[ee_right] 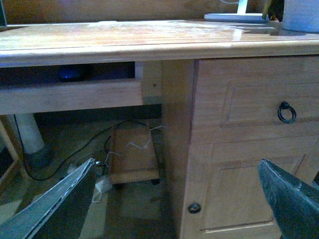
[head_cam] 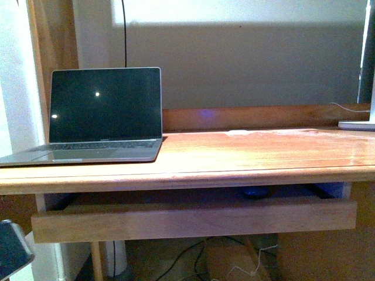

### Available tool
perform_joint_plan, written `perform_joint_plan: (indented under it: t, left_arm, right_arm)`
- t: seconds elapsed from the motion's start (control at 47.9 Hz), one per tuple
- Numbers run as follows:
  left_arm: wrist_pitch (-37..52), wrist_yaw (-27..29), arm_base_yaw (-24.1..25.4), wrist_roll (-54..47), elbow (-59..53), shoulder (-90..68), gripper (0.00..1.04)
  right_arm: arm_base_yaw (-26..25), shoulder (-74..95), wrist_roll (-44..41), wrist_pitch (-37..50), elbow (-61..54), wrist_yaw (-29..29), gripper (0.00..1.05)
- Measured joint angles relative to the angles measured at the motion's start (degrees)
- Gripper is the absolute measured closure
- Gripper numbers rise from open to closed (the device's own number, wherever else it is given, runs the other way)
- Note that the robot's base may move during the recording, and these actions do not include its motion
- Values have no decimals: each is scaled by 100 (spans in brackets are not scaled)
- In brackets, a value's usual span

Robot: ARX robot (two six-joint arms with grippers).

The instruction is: Place mouse

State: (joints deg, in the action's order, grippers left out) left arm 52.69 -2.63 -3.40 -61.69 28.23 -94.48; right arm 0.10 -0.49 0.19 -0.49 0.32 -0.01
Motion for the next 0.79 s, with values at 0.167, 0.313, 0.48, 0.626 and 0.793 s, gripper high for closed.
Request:
perform_joint_plan:
  t: [0.167, 0.313, 0.48, 0.626, 0.793]
  left_arm:
    - [809, -203, 46, -1399, 706, -898, 8]
    - [1161, -570, 83, -1939, 1143, -1484, 8]
    - [1331, -896, 87, -2151, 1613, -2127, 8]
    - [1360, -1121, 83, -2142, 1945, -2461, 8]
    - [1132, -1279, 98, -1934, 2341, -2761, 8]
  right_arm:
    - [0, 0, 0, 0, 0, 0, 7]
    - [0, 0, 0, 0, 0, 0, 7]
    - [0, 0, -2, 0, 0, 0, 7]
    - [0, 0, -2, 0, 0, 0, 7]
    - [0, 0, 0, 0, 0, 0, 7]
